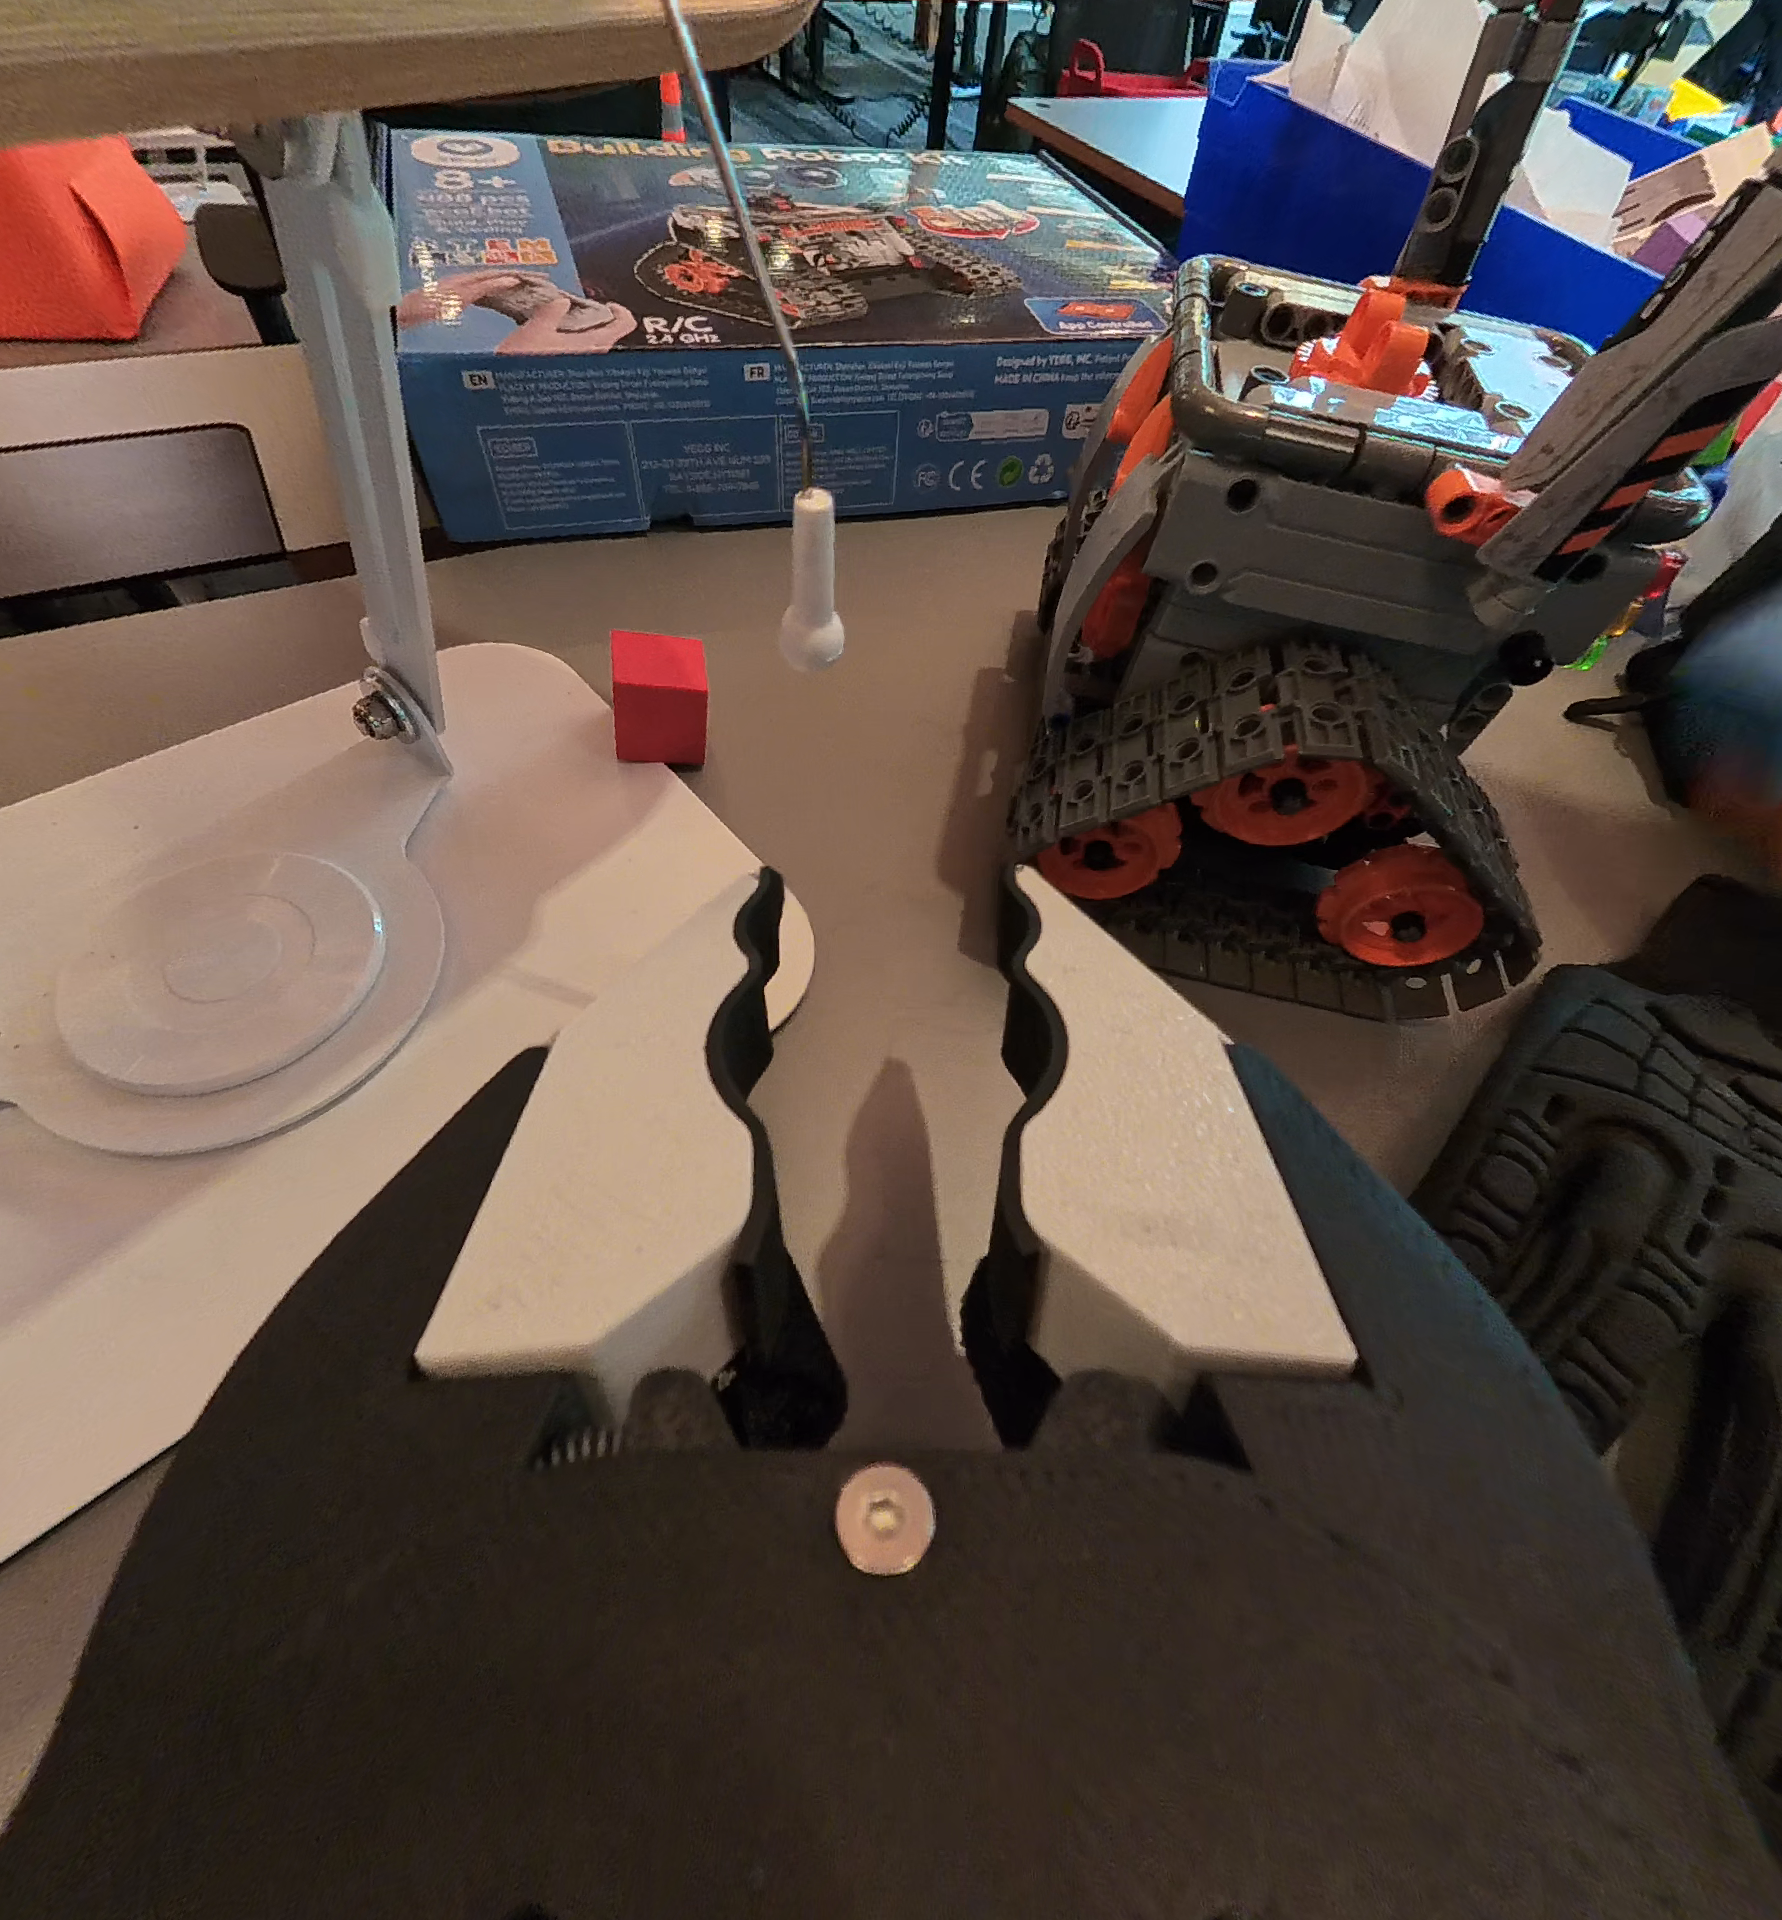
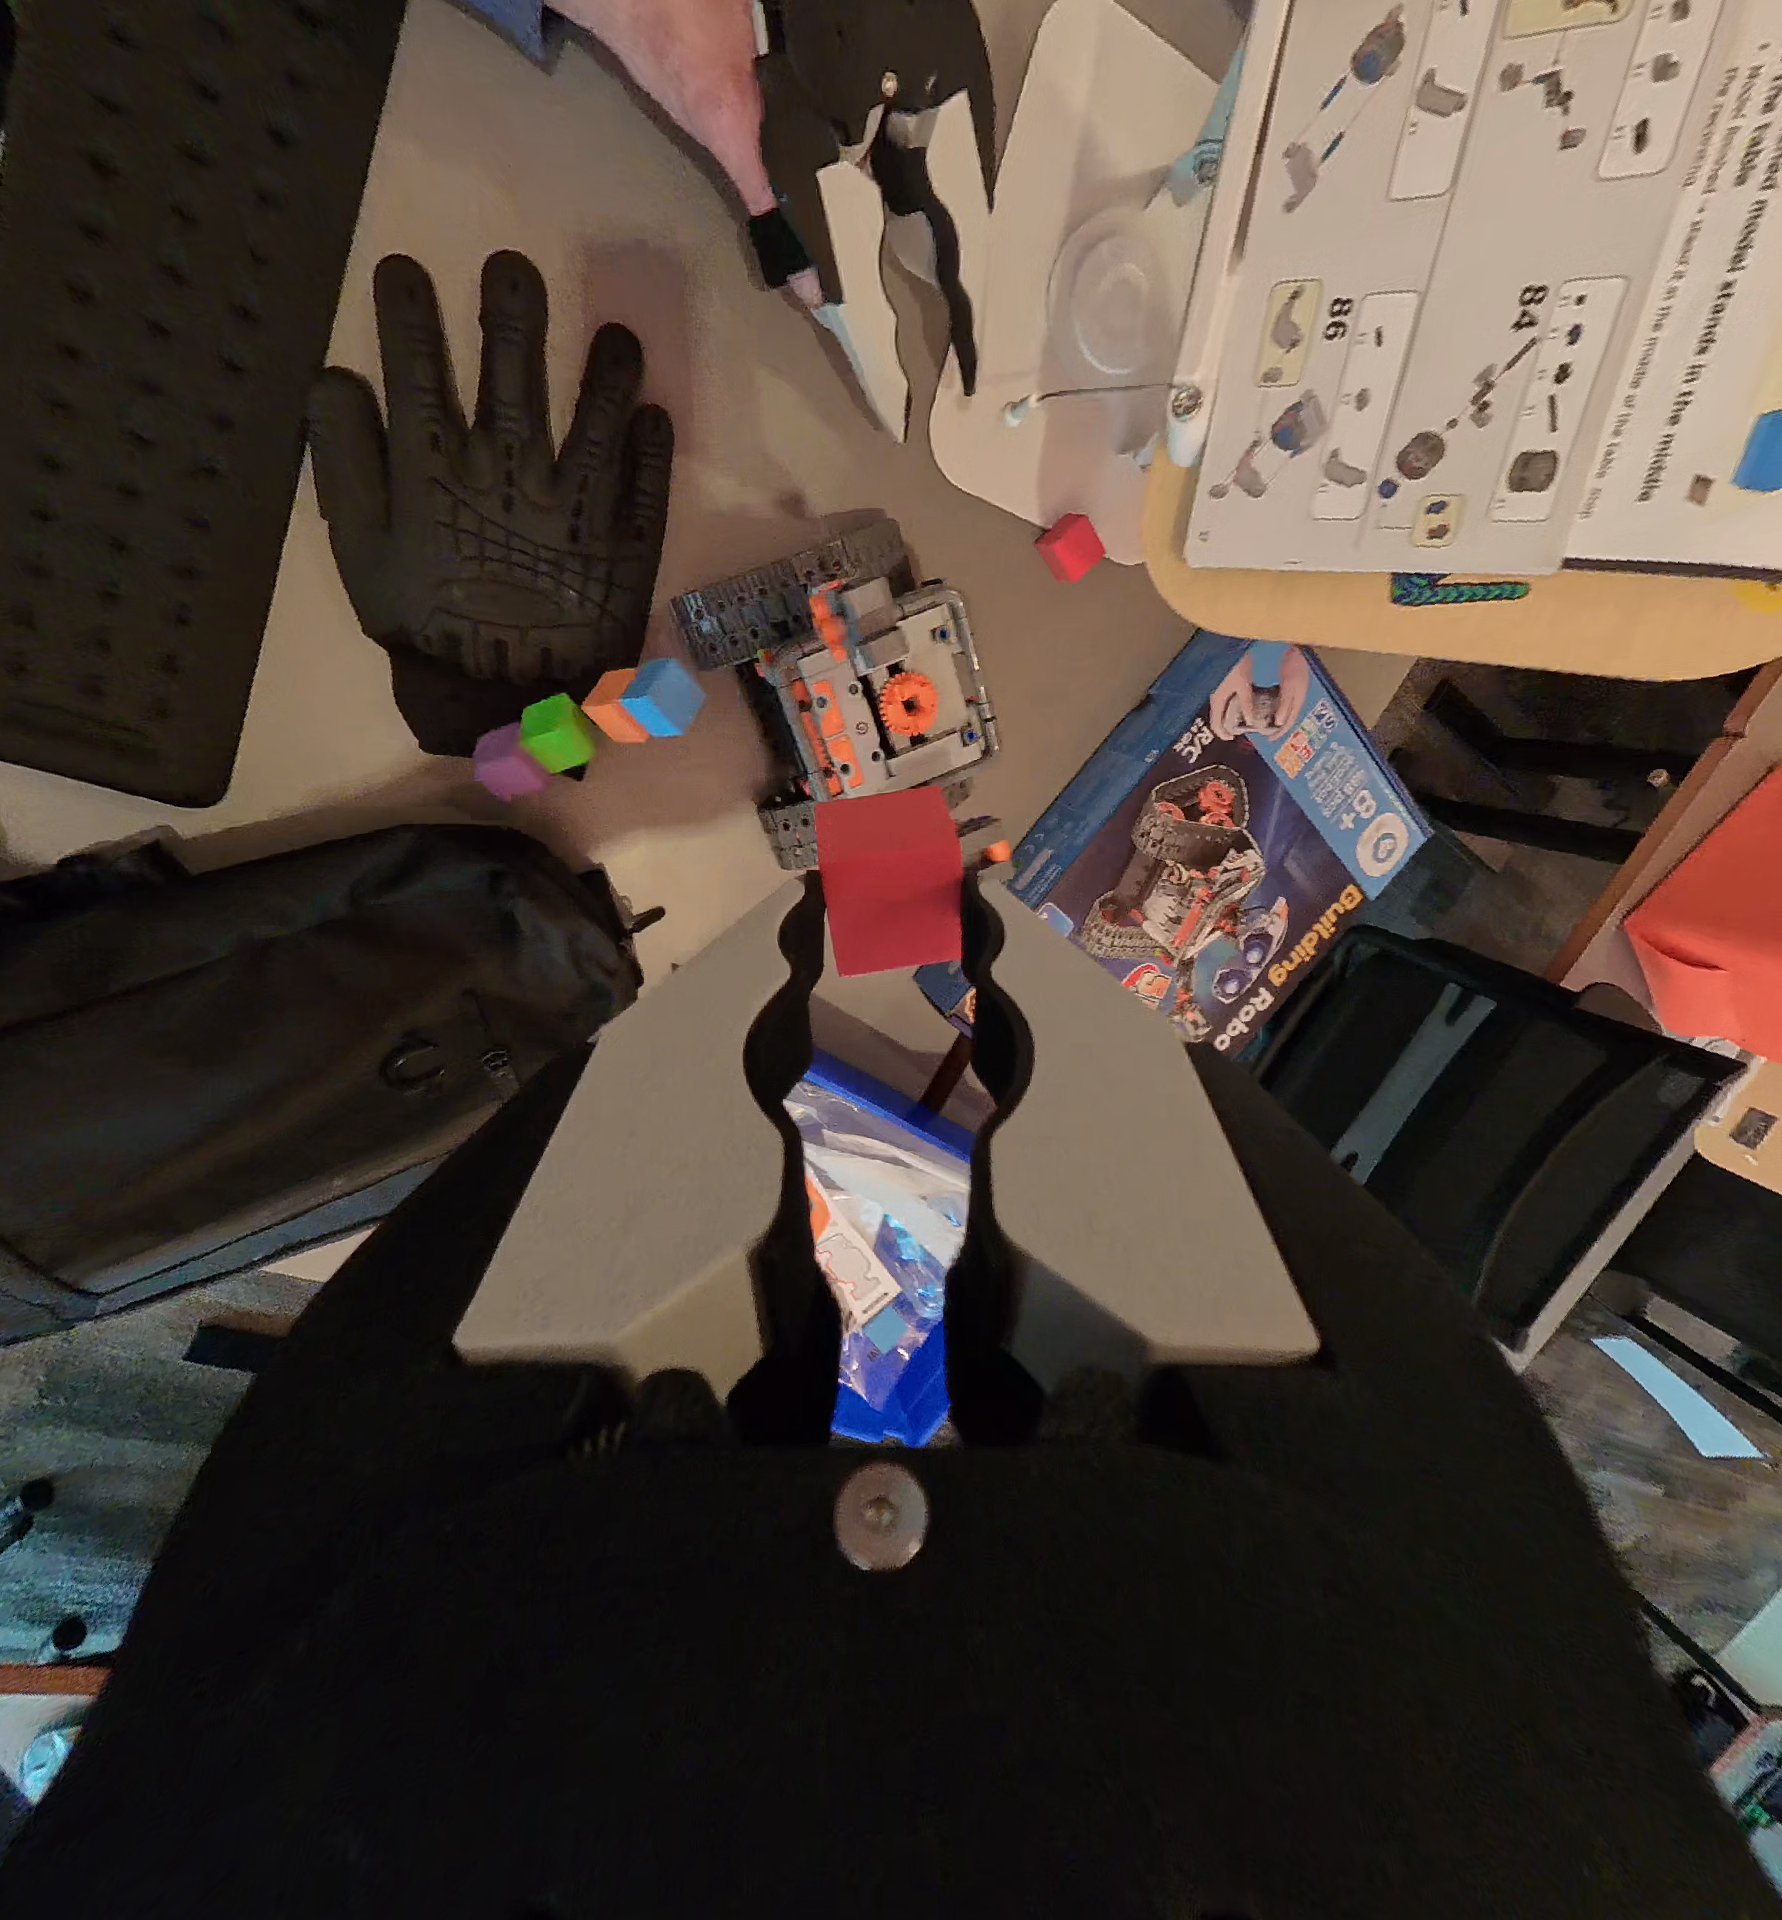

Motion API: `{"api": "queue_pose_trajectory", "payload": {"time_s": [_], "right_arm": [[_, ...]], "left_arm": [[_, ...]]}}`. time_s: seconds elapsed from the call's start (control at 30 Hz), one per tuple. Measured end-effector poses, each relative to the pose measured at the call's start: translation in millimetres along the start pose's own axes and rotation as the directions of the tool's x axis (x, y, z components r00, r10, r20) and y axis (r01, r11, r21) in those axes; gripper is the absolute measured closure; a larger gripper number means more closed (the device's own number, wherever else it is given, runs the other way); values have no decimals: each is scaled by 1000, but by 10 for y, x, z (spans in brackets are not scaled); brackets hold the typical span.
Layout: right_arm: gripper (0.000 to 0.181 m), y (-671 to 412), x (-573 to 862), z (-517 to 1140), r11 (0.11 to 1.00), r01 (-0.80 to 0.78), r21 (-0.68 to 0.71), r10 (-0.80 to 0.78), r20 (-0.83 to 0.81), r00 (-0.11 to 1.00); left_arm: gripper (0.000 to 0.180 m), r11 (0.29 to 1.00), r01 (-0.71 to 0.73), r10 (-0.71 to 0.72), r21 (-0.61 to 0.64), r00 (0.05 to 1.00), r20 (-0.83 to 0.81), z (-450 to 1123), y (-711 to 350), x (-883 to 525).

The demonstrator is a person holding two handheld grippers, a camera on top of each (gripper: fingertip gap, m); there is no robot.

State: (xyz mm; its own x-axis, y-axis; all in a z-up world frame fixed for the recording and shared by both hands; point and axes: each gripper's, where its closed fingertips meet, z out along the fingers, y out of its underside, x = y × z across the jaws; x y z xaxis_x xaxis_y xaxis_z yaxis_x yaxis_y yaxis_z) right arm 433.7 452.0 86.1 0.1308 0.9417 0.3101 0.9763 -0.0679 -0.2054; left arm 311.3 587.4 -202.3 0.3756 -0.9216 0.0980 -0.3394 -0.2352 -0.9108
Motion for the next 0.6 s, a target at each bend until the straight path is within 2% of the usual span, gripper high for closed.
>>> {"api": "queue_pose_trajectory", "payload": {"time_s": [0.27, 0.37, 0.6], "right_arm": [[156, -17, -186, 447, 1000, 30, 7, -31, 57, 998], [156, 38, -95, 642, 997, 56, -48, -52, 75, 996], [156, 531, 181, 944, 988, -1, -152, 20, 125, 992]], "left_arm": [[140, 1000, 6, -6, -2, 1000, 17, -17, 38, -35], [140, 1000, -1, 1, -8, 1000, 22, -23, 59, -44], [141, 1000, 14, -14, 7, 999, 33, -66, 51, -111]]}}
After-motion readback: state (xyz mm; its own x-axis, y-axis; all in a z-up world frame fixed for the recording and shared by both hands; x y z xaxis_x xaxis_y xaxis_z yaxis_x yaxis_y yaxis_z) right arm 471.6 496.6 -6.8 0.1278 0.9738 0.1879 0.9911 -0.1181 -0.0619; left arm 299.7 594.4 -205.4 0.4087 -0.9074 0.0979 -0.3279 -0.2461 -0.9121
